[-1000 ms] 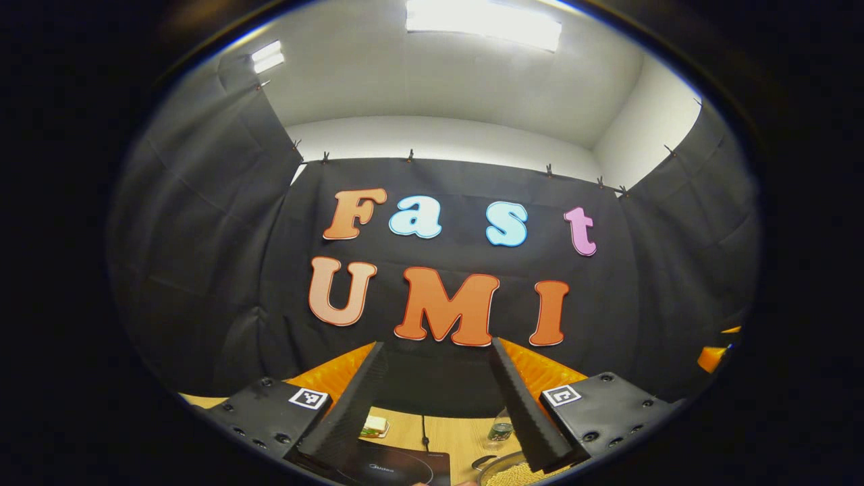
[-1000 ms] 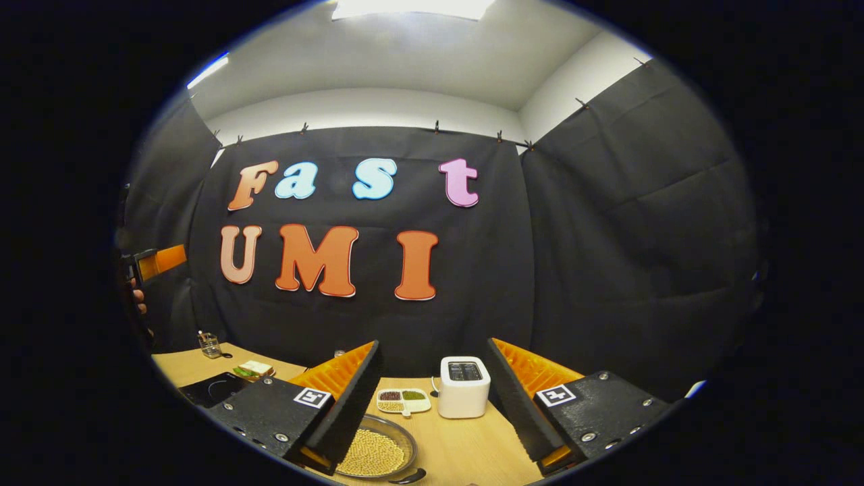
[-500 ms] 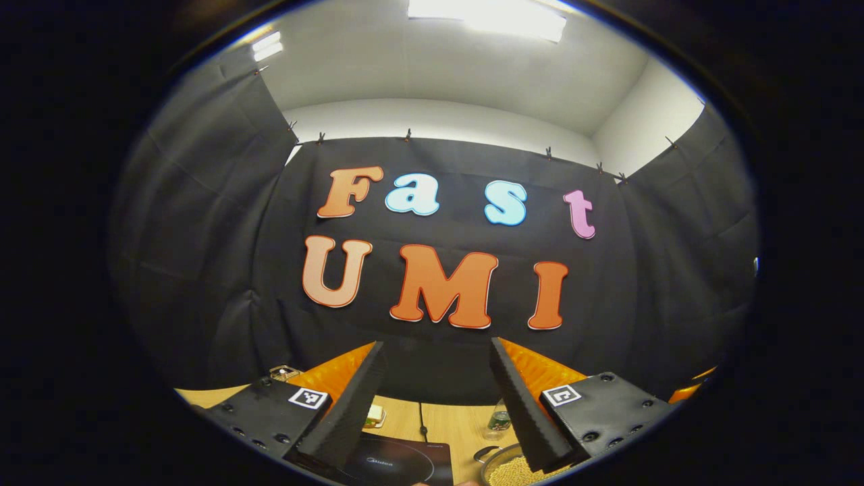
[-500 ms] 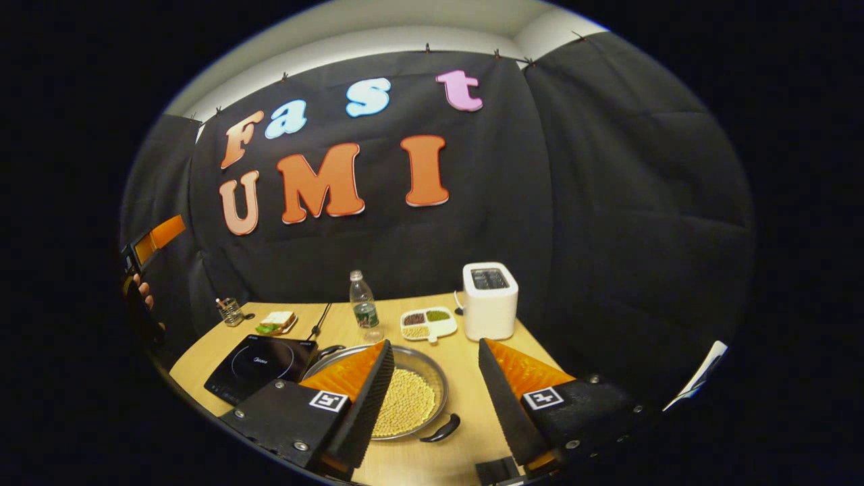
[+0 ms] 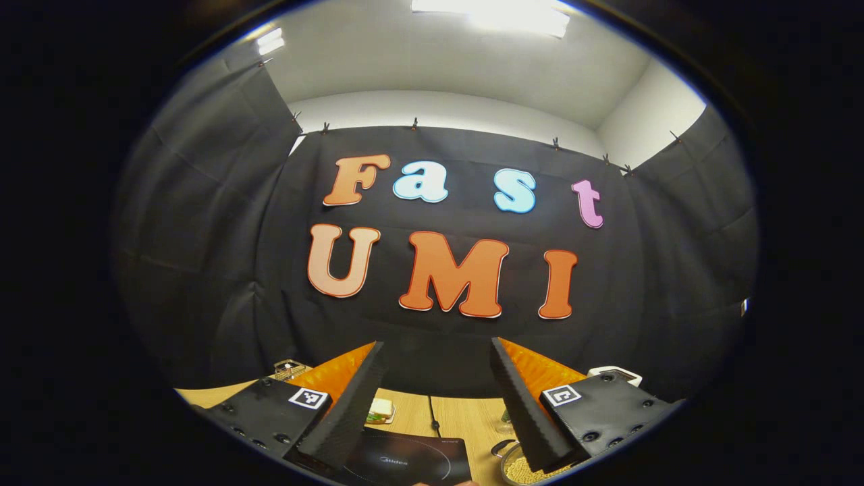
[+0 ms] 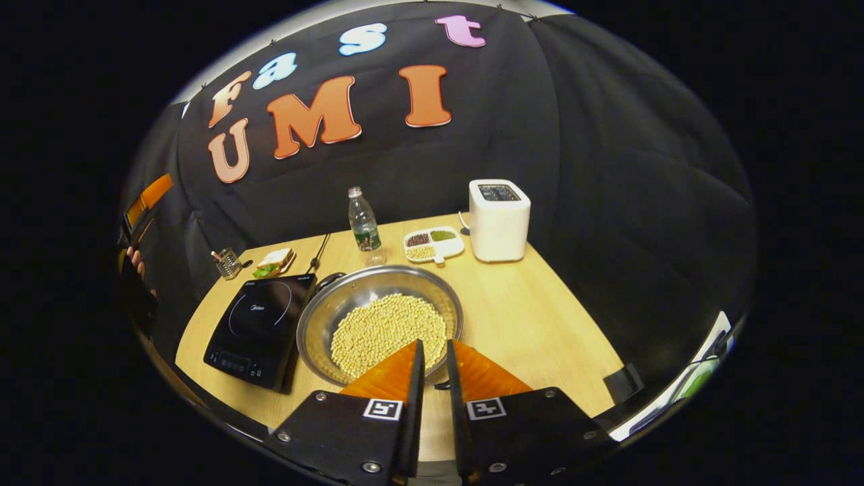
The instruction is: First push the handle of the pot to place it horizontally, then grasp the pot with both hands and set it on the induction cooktop.
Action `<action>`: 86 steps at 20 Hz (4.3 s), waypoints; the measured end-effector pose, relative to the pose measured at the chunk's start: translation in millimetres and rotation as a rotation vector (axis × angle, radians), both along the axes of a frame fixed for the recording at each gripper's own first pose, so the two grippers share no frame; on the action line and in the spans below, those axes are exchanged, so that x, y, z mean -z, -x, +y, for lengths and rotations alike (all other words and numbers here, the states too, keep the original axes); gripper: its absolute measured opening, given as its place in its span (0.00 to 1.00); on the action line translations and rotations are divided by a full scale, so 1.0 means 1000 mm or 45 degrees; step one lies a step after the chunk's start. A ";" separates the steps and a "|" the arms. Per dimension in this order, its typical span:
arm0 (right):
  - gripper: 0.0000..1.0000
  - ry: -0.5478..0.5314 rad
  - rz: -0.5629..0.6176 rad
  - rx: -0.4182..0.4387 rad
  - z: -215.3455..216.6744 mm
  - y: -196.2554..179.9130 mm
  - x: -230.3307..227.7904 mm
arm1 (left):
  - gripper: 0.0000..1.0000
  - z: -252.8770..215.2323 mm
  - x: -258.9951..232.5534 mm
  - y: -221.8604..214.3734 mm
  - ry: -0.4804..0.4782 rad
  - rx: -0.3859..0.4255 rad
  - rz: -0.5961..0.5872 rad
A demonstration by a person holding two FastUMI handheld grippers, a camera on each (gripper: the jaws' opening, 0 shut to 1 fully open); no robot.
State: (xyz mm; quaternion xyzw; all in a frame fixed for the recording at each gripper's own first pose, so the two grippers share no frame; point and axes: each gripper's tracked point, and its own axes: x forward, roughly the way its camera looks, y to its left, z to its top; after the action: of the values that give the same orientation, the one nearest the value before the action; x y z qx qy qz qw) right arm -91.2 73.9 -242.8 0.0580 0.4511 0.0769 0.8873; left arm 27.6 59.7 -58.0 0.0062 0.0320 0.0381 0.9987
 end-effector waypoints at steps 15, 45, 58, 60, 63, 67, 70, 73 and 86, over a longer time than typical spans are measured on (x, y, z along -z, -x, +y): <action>0.00 -0.189 0.494 0.066 0.036 0.057 0.091 | 1.00 0.032 0.024 -0.003 0.018 -0.063 0.061; 0.00 -0.017 0.568 0.212 -0.017 -0.028 0.154 | 1.00 0.049 0.048 -0.005 -0.058 -0.115 0.138; 0.00 0.053 0.541 0.297 -0.030 -0.081 0.166 | 1.00 0.067 0.113 -0.010 -0.019 -0.093 0.349; 0.00 0.068 0.535 0.283 -0.030 -0.090 0.167 | 1.00 0.061 0.124 -0.008 -0.005 -0.070 0.392; 0.00 0.078 0.527 0.276 -0.030 -0.098 0.171 | 1.00 0.051 0.143 -0.004 -0.002 -0.043 0.463; 0.00 0.053 0.492 0.243 -0.031 -0.097 0.161 | 1.00 0.027 0.173 0.002 0.037 0.023 0.590; 0.01 -0.036 0.398 0.229 -0.030 -0.105 0.136 | 1.00 0.003 0.201 0.006 0.086 0.067 0.709; 0.14 -0.070 0.305 0.162 -0.025 -0.110 0.118 | 0.98 -0.028 0.229 0.009 0.096 0.143 0.813; 0.81 0.050 0.146 -0.007 -0.008 -0.132 0.117 | 0.97 -0.115 0.343 0.010 -0.073 0.301 1.127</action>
State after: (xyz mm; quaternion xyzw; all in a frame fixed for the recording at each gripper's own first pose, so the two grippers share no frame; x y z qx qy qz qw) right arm 40.9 66.2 -360.1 0.0437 0.5029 0.0670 0.8606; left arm 17.9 -55.6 -401.1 0.0533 0.4537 -0.0816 0.8858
